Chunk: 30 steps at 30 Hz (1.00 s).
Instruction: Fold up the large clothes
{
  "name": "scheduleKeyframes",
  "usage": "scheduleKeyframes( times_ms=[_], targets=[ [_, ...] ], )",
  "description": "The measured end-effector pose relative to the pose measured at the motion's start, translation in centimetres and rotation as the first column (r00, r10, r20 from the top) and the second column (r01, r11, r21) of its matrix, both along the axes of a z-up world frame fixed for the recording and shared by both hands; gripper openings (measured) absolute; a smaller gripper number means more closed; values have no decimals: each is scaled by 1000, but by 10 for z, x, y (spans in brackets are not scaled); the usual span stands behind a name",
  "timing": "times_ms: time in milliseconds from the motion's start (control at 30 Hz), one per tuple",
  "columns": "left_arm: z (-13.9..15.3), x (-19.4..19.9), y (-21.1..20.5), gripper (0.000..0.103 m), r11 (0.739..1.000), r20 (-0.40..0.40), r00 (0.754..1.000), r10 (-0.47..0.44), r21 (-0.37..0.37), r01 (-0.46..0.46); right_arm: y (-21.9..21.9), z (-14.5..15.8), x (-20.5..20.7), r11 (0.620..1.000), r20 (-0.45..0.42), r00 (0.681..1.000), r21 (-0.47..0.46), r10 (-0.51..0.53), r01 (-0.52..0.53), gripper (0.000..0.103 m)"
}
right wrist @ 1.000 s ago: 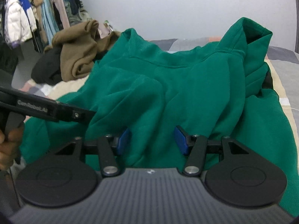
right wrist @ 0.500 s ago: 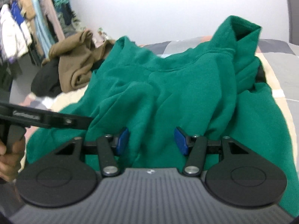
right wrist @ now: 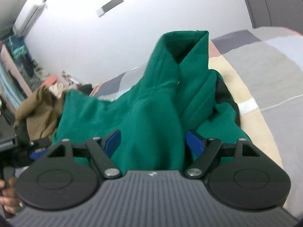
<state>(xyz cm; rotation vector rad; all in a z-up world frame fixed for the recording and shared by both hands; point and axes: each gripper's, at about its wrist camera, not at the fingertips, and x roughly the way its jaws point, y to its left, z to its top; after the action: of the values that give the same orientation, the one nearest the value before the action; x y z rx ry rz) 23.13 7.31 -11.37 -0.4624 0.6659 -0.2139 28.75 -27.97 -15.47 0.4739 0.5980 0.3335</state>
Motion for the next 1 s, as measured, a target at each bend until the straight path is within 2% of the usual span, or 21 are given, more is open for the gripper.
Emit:
scheduleKeyframes(
  times_ms=[67, 100, 133, 200, 233, 267, 333, 467, 567, 667, 800, 900, 1000],
  targets=[
    [-4, 19, -8, 69, 998, -14, 1000, 7, 63, -6, -2, -7, 19, 997, -32, 999, 73, 25, -23, 71],
    [-7, 31, -11, 69, 996, -33, 999, 0, 92, 3, 0, -10, 29, 998, -50, 998, 68, 24, -20, 60],
    [-12, 42, -15, 69, 994, -66, 998, -15, 110, 23, 4, -10, 36, 999, -59, 998, 40, 33, -31, 54],
    [-20, 61, -18, 44, 992, -121, 991, -53, 109, 66, 16, -5, 46, 996, -50, 997, -61, 59, -62, 31],
    [-19, 68, -19, 29, 990, -129, 989, -76, 106, 90, 21, 1, 49, 991, -18, 996, -97, 87, -88, 27],
    [-13, 73, -20, 20, 987, -117, 989, -93, 117, 106, 24, 9, 51, 989, 26, 994, -109, 108, -105, 21],
    [0, 79, -18, 13, 985, -54, 992, -111, 127, 117, 28, 24, 59, 987, 92, 990, -131, 110, -97, 20],
    [26, 104, -9, 13, 993, 38, 998, -50, 112, 46, 41, 39, 93, 978, 152, 984, -201, 89, -58, 20],
    [29, 124, -16, 13, 982, 73, 997, -30, 188, 16, 57, 41, 120, 972, 156, 986, -233, 62, -24, 20],
    [11, 143, -23, 13, 969, 29, 1000, -11, 248, 3, 69, 24, 140, 970, 104, 994, -244, 31, -5, 20],
    [-16, 148, -17, 15, 972, -27, 1000, -15, 234, 21, 76, -11, 147, 960, 34, 999, -280, 17, -7, 20],
    [-21, 146, -13, 20, 976, -32, 999, -38, 214, 44, 80, -25, 143, 945, 28, 999, -327, 38, -27, 21],
    [-15, 133, -14, 41, 976, -38, 998, -57, 208, 64, 76, -21, 136, 951, 15, 1000, -310, 27, -21, 24]
  ],
)
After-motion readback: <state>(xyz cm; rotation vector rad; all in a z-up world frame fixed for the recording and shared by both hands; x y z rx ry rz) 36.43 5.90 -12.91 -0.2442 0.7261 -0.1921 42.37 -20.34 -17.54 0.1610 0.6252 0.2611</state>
